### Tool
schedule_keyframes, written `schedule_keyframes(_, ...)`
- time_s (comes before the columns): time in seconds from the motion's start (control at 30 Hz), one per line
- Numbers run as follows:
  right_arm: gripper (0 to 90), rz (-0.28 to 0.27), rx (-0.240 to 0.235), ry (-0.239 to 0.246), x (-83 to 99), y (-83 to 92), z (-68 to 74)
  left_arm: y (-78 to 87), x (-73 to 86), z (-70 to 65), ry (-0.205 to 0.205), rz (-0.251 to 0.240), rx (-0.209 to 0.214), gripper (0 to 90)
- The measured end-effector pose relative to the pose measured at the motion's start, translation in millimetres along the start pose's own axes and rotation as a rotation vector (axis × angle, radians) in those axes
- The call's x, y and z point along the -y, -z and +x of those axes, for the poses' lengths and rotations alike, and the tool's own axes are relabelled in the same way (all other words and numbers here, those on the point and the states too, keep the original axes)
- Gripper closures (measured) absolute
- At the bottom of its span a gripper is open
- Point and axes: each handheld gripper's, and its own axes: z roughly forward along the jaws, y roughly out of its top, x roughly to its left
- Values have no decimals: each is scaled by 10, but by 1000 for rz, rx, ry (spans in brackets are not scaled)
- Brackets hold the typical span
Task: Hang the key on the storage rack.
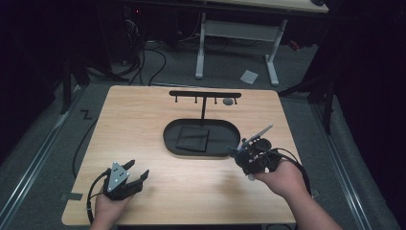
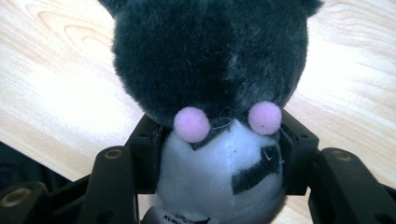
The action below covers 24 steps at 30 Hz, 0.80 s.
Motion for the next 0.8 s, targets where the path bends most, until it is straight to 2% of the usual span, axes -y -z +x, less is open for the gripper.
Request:
schedule_keyframes(0.2, 456, 3, 15, 12, -151, 61, -38, 50, 28, 68, 43, -11, -15, 359)
schedule_keyframes(0.33, 457, 0, 26, -10, -294, 139, -82, 37, 46, 60, 64, -7, 9, 359)
schedule_keyframes(0.4, 456, -17, 29, -10, -367, 177, -119, 43, 40, 43, 57, -9, 12, 358)
schedule_keyframes(0.43, 456, -26, 28, -28, -426, 216, -142, 57, 34, 32, 45, -9, 12, 359)
schedule_keyframes(0.57, 456, -37, 23, -51, -535, 254, -212, 67, 42, 38, 47, -11, 5, 358)
schedule_keyframes(0.8, 457, -39, 34, -50, -664, 298, -276, 76, 60, 74, 56, -5, -5, 356)
